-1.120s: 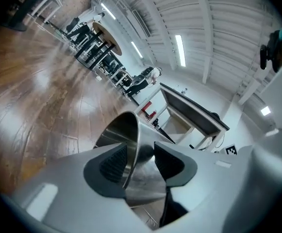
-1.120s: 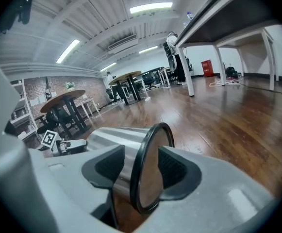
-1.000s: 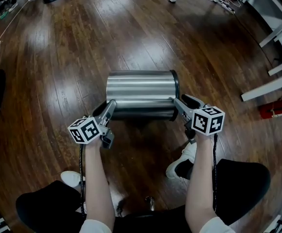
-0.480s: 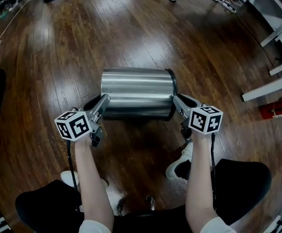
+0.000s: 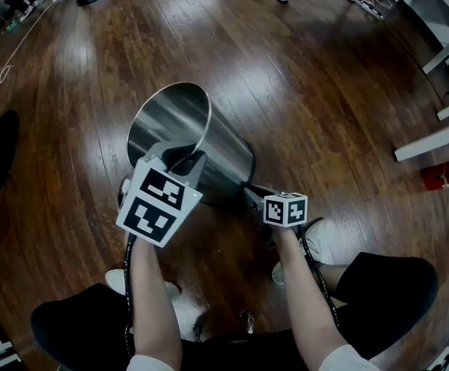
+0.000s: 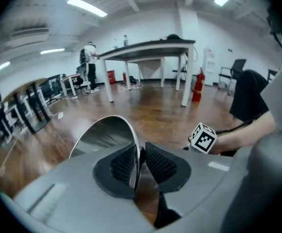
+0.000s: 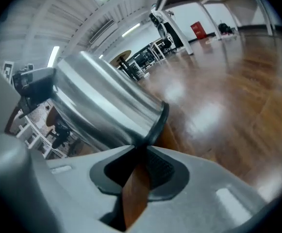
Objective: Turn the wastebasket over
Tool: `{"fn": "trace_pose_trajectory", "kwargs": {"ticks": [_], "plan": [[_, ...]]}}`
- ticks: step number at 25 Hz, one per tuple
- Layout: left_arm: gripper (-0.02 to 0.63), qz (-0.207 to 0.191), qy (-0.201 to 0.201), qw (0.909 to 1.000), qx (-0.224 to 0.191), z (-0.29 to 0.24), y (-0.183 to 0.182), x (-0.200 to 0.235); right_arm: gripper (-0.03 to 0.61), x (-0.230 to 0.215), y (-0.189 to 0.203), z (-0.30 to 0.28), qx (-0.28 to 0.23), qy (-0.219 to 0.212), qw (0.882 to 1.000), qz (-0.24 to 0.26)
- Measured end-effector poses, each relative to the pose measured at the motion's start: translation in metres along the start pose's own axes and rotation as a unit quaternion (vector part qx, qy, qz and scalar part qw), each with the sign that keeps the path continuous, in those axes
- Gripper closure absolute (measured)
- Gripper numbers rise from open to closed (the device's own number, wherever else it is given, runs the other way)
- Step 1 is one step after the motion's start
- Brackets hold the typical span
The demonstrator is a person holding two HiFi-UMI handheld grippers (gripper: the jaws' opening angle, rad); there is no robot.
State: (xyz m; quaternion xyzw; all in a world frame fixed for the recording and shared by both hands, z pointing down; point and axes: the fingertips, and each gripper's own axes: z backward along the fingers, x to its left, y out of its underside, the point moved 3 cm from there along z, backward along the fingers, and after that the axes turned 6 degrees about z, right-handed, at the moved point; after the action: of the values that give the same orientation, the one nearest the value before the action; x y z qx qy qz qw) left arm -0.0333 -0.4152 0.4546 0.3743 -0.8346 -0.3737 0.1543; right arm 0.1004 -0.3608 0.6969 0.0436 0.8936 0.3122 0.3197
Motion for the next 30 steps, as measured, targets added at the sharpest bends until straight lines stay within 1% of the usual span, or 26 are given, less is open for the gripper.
{"fn": "trace_pose_trajectory", "kwargs": {"ticks": [1,2,3,4,5,6,7,9,11,14,16,18,19,21,23,24,26,28,30], "plan": [[0.537,-0.039,0.011,0.999,0.022,-0.009,0.001,-0.019,0.517,-0.001,0.017,-0.005,-0.005,-0.01,0.999,-0.031],[0.541,-0.073,0.027,0.996,0.043,-0.017,0.005,-0.039,0.517,-0.004,0.03,-0.006,-0.013,-0.013,0.998,-0.066],[0.545,-0.106,0.045,0.9913,0.065,-0.024,0.01,-0.059,0.517,-0.01,0.037,-0.004,-0.024,-0.009,0.995,-0.096],[0.546,-0.134,0.061,0.9852,0.087,-0.03,0.017,-0.078,0.517,-0.018,0.04,0.0,-0.036,-0.001,0.992,-0.117],[0.551,-0.155,0.075,0.9791,0.109,-0.035,0.028,-0.095,0.517,-0.026,0.038,0.005,-0.049,0.008,0.991,-0.128],[0.555,-0.164,0.084,0.9748,0.125,-0.037,0.04,-0.107,0.517,-0.036,0.033,0.012,-0.062,0.018,0.989,-0.132],[0.561,-0.164,0.087,0.9737,0.133,-0.039,0.052,-0.116,0.517,-0.046,0.027,0.02,-0.074,0.029,0.988,-0.13],[0.565,-0.158,0.076,0.9767,0.123,-0.039,0.064,-0.12,0.517,-0.064,0.01,0.04,-0.098,0.054,0.987,-0.116],[0.561,-0.162,0.067,0.9776,0.117,-0.04,0.064,-0.119,0.517,-0.075,-0.011,0.058,-0.123,0.069,0.984,-0.104],[0.561,-0.168,0.067,0.9766,0.117,-0.04,0.062,-0.119,0.517,-0.069,-0.041,0.076,-0.156,0.067,0.982,-0.08],[0.558,-0.167,0.062,0.9778,0.11,-0.041,0.063,-0.119,0.517,-0.056,-0.06,0.084,-0.169,0.059,0.983,-0.051],[0.543,-0.151,0.05,0.9836,0.085,-0.037,0.06,-0.116,0.517,-0.032,-0.082,0.09,-0.181,0.036,0.983,-0.017],[0.524,-0.136,0.039,0.9876,0.068,-0.033,0.056,-0.111,0.517,-0.015,-0.093,0.094,-0.187,0.018,0.982,-0.002],[0.45,-0.101,0.0,0.9945,0.027,-0.015,0.047,-0.098,0.517,0.018,-0.113,0.107,-0.206,-0.014,0.978,0.024],[0.449,-0.057,-0.041,0.9972,-0.028,0.012,0.035,-0.084,0.517,0.049,-0.131,0.129,-0.239,-0.028,0.969,0.052],[0.448,-0.034,-0.058,0.9961,-0.057,0.028,0.031,-0.079,0.517,0.065,-0.138,0.142,-0.257,-0.031,0.963,0.068],[0.448,0.006,-0.089,0.9895,-0.114,0.064,0.025,-0.07,0.511,0.1,-0.148,0.166,-0.286,-0.039,0.952,0.106],[0.442,0.04,-0.113,0.9782,-0.17,0.102,0.023,-0.068,0.492,0.138,-0.149,0.189,-0.303,-0.043,0.94,0.15],[0.412,0.072,-0.124,0.9655,-0.217,0.134,0.023,-0.074,0.482,0.17,-0.141,0.212,-0.312,-0.04,0.929,0.195]]}}
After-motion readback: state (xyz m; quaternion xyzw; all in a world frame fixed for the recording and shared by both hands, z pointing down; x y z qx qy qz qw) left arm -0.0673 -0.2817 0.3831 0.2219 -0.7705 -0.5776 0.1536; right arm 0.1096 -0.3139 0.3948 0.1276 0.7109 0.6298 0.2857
